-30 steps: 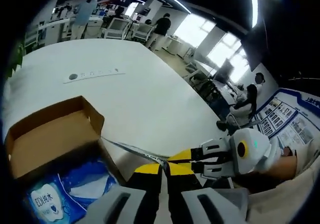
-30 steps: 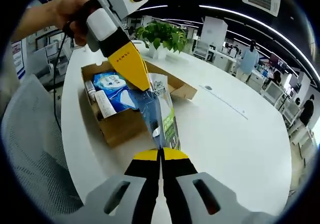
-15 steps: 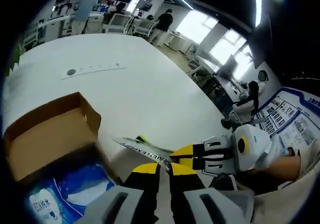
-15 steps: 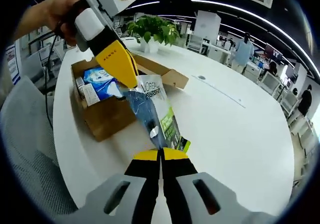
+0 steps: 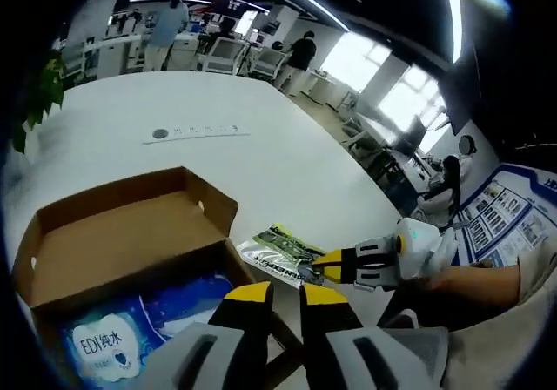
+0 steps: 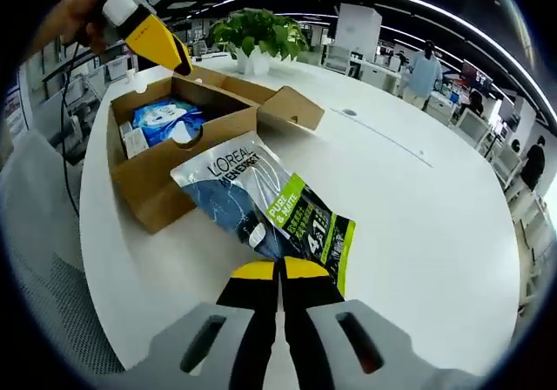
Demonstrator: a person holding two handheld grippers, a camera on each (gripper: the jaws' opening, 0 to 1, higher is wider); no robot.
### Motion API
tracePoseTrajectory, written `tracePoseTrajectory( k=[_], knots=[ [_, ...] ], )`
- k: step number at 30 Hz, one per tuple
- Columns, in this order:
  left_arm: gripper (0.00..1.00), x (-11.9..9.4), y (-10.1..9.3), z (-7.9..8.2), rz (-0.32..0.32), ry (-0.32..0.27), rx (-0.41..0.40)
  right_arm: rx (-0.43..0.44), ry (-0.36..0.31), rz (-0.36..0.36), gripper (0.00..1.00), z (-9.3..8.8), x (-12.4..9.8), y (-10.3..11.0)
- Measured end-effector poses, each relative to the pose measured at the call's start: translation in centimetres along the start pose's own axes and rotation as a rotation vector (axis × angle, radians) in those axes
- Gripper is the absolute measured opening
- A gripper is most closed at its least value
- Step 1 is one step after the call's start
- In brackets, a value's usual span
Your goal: Operate the shoe box by opening the lid, removing the specified soft item, and placing it in the target area until the item is outside and the box remains undamaged.
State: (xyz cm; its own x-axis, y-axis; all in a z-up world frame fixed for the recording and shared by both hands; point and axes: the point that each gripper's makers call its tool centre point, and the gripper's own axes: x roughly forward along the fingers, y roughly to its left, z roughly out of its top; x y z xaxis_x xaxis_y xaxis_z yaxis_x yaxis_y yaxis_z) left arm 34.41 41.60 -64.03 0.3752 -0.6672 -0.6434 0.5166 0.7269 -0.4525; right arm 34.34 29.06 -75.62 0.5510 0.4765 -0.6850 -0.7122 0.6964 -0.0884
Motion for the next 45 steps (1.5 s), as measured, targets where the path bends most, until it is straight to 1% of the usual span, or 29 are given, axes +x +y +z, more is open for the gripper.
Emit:
tracePoseTrajectory(
  k=[2,6,11,14,18,24,27,30,36,39,42,45],
  knots=[
    [0.13,-0.9,0.8,0.0,0.015,-0.015,-0.005,0.004,0.005,-0.004,0.0,-0.1,0.2,-0.2],
    [0.13,-2.5,1.6,-0.1,0.038,-0.039,-0.016,0.03,0.021,-0.017,0.0,-0.3,0.7,-0.7],
    [0.13,-4.0,2.7,-0.3,0.07,-0.061,-0.026,0.063,0.04,-0.031,0.0,-0.5,1.4,-1.1],
    [0.14,-4.8,3.4,-0.6,0.085,-0.074,-0.035,0.098,0.055,-0.039,0.0,-0.5,1.8,-1.1],
    [0.14,-5.9,4.3,-1.1,0.109,-0.084,-0.046,0.124,0.07,-0.053,0.0,-0.5,2.5,-1.1],
    [0.15,-7.6,5.6,-1.9,0.143,-0.1,-0.064,0.19,0.083,-0.079,0.01,-0.6,3.2,-1.4],
    [0.15,-8.5,6.4,-2.5,0.163,-0.107,-0.078,0.224,0.099,-0.12,0.01,-0.9,3.3,-2.1],
    [0.15,-9.3,7.1,-2.9,0.181,-0.116,-0.091,0.259,0.103,-0.134,0.01,-1.0,3.4,-2.3],
    [0.15,-10.6,8.3,-3.7,0.213,-0.125,-0.108,0.232,0.115,-0.134,0.02,-1.0,3.7,-2.1],
    [0.15,-11.1,9.0,-4.1,0.229,-0.125,-0.113,0.223,0.114,-0.117,0.03,-0.9,3.7,-1.8],
    [0.15,-11.5,9.4,-4.4,0.239,-0.126,-0.115,0.171,0.123,-0.097,0.05,-0.7,3.8,-1.3],
    [0.16,-11.9,9.9,-4.8,0.254,-0.124,-0.112,0.158,0.129,-0.096,0.06,-0.8,3.7,-1.3]
  ],
)
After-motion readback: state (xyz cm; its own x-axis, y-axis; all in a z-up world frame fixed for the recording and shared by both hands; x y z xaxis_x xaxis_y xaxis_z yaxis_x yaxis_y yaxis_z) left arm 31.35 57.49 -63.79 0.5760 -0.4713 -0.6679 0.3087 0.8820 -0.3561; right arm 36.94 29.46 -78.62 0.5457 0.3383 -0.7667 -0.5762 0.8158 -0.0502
